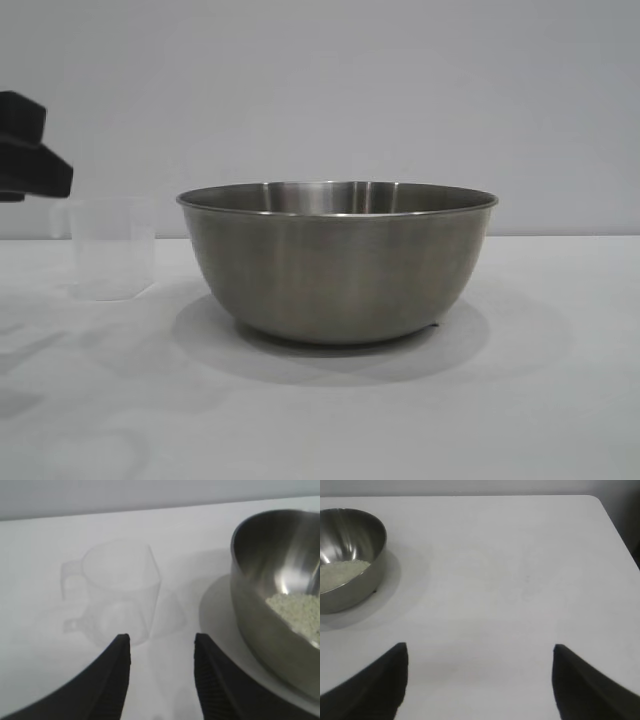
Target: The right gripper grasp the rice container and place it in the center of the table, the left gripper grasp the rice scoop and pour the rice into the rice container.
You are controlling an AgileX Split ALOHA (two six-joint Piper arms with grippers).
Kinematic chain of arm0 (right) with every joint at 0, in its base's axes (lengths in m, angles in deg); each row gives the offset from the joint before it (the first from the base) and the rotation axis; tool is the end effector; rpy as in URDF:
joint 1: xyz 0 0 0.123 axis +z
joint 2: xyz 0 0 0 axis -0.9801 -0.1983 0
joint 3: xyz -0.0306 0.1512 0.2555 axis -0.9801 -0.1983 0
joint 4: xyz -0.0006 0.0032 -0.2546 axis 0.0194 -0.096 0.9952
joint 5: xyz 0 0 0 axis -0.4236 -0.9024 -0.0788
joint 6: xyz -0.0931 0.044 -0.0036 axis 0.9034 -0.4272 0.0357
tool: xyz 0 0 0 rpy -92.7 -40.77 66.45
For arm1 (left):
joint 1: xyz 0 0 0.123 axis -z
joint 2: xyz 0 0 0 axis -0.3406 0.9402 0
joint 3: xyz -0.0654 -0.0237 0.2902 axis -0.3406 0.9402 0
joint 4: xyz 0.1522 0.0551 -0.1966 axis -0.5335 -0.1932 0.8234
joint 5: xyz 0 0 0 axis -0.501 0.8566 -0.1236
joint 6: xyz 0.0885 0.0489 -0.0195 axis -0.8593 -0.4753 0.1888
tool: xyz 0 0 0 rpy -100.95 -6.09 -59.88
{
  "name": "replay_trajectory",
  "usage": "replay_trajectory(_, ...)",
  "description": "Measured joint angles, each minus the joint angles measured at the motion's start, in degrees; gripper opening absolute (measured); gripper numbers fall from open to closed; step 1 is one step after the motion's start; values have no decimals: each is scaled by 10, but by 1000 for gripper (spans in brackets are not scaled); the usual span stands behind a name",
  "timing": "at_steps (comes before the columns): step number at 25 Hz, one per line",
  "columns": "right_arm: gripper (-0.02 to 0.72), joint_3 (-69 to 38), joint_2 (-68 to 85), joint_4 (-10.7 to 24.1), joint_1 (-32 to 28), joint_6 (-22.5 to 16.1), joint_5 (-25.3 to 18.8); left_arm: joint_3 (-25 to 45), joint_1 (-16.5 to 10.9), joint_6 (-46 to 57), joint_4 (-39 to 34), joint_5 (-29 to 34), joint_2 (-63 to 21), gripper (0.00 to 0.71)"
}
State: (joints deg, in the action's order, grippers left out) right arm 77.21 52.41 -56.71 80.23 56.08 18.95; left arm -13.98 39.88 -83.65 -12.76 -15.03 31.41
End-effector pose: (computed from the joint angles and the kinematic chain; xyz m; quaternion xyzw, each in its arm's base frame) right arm -0.0109 0.0049 0.2624 -0.0330 0.8722 0.0246 0.4874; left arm 0.2704 -0.0986 0.1481 0.1010 0.7745 -0.1372 0.6091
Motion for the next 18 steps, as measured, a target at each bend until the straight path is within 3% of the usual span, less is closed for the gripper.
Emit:
replay_trajectory(5,533,0,0,0,0,0,0,-88,0,-3,-35,113,0,254)
replay_trajectory(10,533,0,0,0,0,0,0,-165,0,-5,-84,288,-33,254)
replay_trajectory(18,533,0,0,0,0,0,0,-201,0,-6,-99,491,-166,254)
